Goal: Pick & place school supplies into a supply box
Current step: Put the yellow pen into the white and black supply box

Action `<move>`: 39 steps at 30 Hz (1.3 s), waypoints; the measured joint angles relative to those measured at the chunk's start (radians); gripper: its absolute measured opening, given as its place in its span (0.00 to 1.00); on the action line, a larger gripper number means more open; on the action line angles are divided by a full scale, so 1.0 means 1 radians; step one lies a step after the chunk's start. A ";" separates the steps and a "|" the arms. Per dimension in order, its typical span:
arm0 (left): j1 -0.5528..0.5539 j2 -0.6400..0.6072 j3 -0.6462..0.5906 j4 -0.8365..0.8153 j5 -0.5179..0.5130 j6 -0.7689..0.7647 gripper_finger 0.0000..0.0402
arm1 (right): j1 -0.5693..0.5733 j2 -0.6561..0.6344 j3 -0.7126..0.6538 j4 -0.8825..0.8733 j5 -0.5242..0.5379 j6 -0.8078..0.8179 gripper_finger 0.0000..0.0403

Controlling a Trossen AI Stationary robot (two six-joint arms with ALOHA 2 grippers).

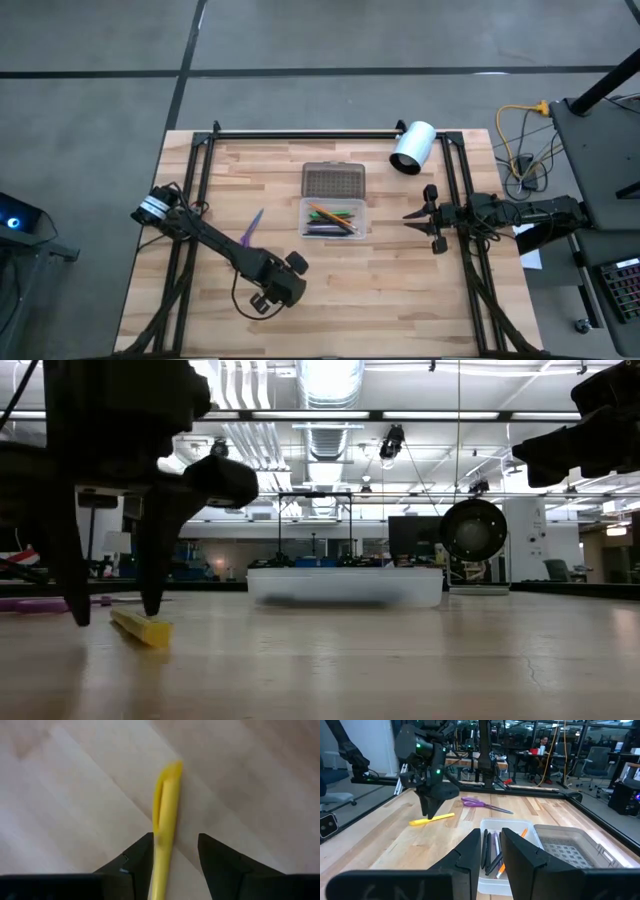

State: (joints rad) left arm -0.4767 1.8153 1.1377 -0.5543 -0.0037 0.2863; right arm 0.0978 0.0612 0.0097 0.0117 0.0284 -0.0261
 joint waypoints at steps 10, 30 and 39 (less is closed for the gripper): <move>0.020 0.000 -0.029 0.019 -0.005 0.001 0.32 | 0.000 0.000 0.000 0.000 0.000 0.000 0.17; 0.029 -0.002 -0.036 0.042 0.044 0.009 0.10 | 0.000 0.000 0.000 0.000 -0.001 0.000 0.17; 0.029 -0.004 -0.035 0.031 0.043 0.034 0.03 | 0.000 0.000 0.000 0.000 -0.001 0.000 0.17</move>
State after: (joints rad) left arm -0.4480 1.8111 1.1030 -0.5235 0.0395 0.3206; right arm 0.0978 0.0616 0.0099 0.0120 0.0277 -0.0261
